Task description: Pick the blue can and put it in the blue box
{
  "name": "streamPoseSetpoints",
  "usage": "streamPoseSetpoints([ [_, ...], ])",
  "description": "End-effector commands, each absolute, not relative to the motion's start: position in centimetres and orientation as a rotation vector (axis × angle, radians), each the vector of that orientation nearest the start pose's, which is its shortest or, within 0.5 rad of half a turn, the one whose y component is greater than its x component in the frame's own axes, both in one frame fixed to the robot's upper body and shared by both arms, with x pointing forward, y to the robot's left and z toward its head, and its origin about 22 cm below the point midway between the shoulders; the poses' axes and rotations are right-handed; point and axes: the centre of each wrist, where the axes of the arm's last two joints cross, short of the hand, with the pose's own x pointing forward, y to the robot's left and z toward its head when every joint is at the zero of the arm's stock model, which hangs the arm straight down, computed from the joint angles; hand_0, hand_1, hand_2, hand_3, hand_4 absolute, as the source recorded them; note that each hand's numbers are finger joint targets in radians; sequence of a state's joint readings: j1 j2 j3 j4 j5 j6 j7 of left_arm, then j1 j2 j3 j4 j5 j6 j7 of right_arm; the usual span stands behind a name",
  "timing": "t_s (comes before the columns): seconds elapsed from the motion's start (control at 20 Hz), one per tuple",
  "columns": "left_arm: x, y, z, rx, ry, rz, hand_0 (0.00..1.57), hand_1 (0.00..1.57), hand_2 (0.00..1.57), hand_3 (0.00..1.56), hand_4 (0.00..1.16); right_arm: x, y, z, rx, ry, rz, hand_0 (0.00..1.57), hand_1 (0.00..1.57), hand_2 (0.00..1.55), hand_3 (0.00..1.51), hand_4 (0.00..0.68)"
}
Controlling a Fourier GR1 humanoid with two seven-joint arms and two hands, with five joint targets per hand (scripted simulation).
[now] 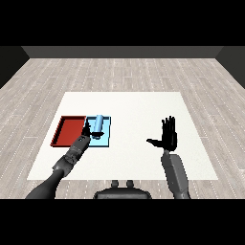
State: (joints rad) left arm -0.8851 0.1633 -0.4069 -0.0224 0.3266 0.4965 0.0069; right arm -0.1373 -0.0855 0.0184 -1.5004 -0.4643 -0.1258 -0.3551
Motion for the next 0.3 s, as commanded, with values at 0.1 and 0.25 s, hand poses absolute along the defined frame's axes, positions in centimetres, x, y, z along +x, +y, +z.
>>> streamPoseSetpoints([
  [0.1,39.2,22.7,-4.2,0.597,-1.181,-0.053,0.00,0.00,0.00,0.00,0.00,26.4,-22.6,1.5,0.234,-1.903,-0.384,0.00,0.00,0.00,0.00,0.000],
  [0.25,39.2,22.3,-4.1,0.578,-1.337,-0.045,0.00,0.00,0.00,0.00,0.00,27.1,-22.4,1.4,0.226,-1.908,-0.295,0.00,0.00,0.00,0.00,0.000],
])
